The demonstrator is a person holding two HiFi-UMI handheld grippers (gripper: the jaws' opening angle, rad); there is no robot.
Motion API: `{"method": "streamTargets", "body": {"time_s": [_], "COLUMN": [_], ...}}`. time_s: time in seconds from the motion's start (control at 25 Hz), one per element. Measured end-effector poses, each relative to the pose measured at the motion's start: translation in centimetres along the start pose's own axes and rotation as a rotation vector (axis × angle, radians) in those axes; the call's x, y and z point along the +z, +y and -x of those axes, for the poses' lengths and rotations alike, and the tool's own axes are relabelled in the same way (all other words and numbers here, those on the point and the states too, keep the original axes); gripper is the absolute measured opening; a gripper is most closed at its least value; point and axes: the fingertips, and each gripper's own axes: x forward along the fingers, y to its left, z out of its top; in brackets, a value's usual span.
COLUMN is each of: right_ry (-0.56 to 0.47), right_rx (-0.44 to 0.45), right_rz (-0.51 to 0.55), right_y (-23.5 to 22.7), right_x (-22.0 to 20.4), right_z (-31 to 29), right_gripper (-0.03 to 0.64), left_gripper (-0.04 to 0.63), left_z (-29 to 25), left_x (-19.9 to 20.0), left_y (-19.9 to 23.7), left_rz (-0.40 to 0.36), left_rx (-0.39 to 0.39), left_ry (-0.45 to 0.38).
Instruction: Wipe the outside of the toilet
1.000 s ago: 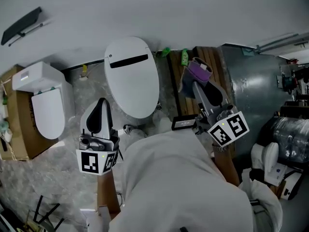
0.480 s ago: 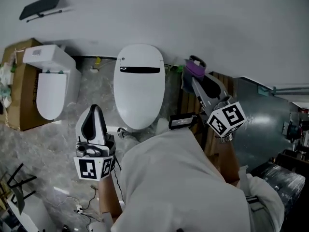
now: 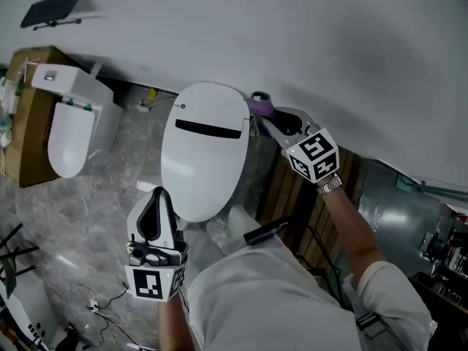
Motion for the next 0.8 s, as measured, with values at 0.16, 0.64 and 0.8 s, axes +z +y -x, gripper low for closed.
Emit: {"method": "streamTargets", "body": {"time_s": [0.16,0.64,0.8], "right_ry": [0.168,0.452,0.507], "right_rx": [-0.025,-0.225,-0.325], "right_rz": [-0.026,-0.380,-0.416], "right_y": [-2.9,-11.1,-13.6], "right_x": [-6.3,-23.7,-27.2], "right_z": [-7.4,-24.1,-27.0], "right_gripper": [0.089,0.087,0.088], "left_gripper": [0.003,0.003,0.003], "left_z": [-4.1,-10.7,-9.6], "left_x": [-4.7,-21.7,-25.5], "left_y": [0.1,6.2,7.4], "left_rz": [-0.011,0.087,0.122], "left_rx": [-0.083,-0.141,-0.133], "left_ry": [0.088,0.123,0.132]}}
